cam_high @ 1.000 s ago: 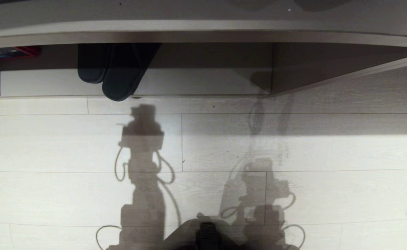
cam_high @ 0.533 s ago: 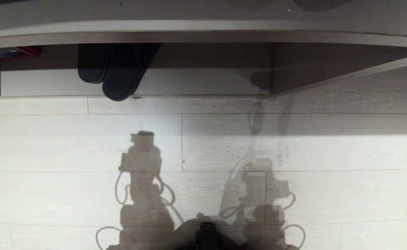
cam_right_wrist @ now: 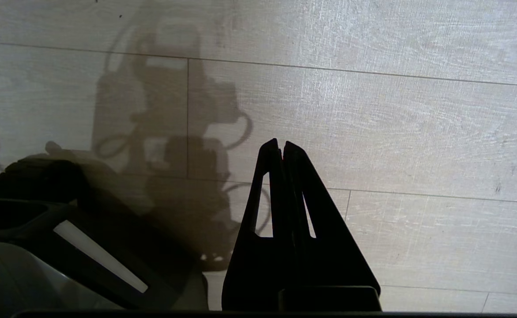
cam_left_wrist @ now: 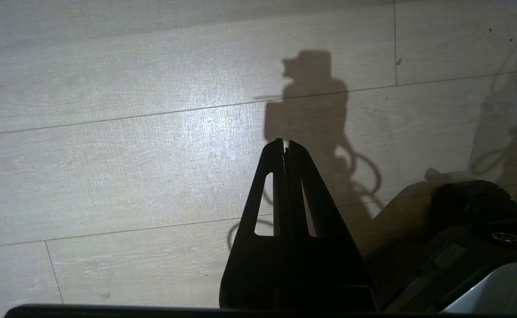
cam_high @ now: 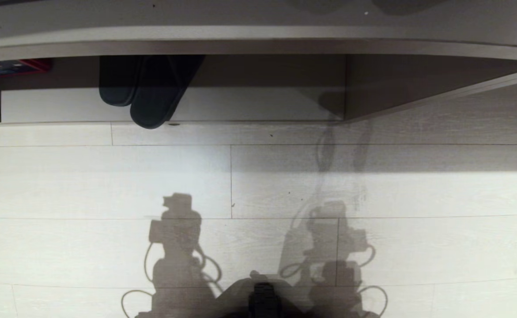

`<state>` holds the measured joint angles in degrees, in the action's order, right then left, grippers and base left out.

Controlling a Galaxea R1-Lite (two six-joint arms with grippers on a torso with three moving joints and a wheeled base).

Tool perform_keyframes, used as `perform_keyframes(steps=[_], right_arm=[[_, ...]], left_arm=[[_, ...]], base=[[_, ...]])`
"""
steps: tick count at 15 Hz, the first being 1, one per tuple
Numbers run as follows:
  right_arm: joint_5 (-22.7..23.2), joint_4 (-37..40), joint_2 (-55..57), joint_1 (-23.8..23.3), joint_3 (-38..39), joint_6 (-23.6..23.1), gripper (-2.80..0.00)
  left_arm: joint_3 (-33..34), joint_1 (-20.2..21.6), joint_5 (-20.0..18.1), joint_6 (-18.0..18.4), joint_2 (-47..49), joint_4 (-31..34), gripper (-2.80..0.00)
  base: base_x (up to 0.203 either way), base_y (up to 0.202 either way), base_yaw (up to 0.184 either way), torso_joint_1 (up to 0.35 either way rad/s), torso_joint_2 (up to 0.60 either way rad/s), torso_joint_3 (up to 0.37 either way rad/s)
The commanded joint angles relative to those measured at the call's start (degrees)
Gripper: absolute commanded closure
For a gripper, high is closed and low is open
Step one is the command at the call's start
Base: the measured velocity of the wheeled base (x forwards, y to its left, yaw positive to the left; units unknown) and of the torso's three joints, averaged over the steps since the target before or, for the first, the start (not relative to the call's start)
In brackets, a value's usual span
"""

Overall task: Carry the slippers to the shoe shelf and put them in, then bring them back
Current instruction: Pick up the slippers in the shoe cabinet

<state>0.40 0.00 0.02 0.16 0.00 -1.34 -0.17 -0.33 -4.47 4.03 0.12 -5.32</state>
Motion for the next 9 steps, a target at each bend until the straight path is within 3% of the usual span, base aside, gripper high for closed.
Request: perform_keyframes(steps=[1,5,7,9], right_arm=[[0.0,0.0,0.0,0.0,0.0,-0.1,0.00],[0.0,0.0,0.0,0.0,0.0,-0.1,0.00],[0.0,0.0,0.0,0.0,0.0,-0.1,0.00],[0.0,0.0,0.0,0.0,0.0,-0.1,0.00]], left_arm=[[0.6,0.0,0.2,-0.5,-0.2,0.0,0.00],[0.6,0.0,0.1,-0.1,-0.1,0.0,0.00],[0.6,0.0,2.7,-1.1,-0.2,0.6,0.00],[0.3,0.0,4.0,-1.2,-0.2,6.1,0.00]], base=[[0.000,0.000,0.000,0.000,0.00,0.000],[0.000,0.000,0.000,0.000,0.00,0.038],[0.000,0.000,0.000,0.002,0.00,0.178],[0.000,0.000,0.000,0.004,0.00,0.197]])
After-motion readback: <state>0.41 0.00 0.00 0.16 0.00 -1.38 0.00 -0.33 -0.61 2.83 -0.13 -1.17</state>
